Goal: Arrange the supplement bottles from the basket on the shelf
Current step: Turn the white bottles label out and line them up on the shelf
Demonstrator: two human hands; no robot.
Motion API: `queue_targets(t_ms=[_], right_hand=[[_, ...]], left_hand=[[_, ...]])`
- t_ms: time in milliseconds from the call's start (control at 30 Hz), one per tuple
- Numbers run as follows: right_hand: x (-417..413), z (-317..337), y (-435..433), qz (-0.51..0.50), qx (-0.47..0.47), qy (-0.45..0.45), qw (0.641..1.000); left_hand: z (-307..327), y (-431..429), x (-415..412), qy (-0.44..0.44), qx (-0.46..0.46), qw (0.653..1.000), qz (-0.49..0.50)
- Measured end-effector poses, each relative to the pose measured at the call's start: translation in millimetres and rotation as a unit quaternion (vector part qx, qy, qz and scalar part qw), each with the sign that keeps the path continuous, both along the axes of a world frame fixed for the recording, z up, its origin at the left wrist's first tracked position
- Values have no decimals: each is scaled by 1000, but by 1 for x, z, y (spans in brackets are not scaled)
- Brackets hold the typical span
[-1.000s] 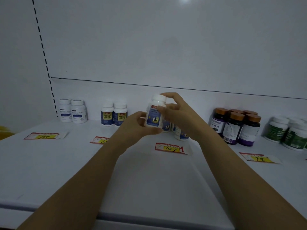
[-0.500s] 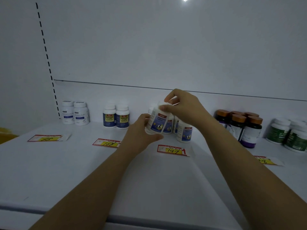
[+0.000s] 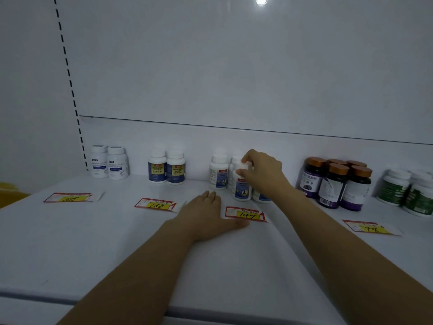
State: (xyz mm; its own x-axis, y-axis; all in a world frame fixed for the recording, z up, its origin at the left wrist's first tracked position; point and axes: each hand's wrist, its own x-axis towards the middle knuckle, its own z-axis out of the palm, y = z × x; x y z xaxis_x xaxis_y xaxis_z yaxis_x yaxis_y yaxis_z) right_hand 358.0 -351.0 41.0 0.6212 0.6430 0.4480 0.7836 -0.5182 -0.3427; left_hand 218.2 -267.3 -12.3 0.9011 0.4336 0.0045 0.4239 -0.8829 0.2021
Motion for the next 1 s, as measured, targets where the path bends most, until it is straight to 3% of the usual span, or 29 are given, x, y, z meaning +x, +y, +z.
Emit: queue_targets(t_ms=[100,400,567,867,1000], right_hand=[[0,-5,-1,-17,13,-31,999],[9,11,-14,-18,39,-8,999],[21,-2,-25,-40,-55,37,997],[22,-6,-31,-4,49,83,995],[15,16,-42,16,151,73,986]], left_hand=[[-1,0,0,18,-1,1000,2],[6,-7,-3,51,0,999,0],[7,-7,-3,55,0,998,2],[5,-7,-2,38,-5,999,5],[4,-4,-2,-36,-50,998,14]])
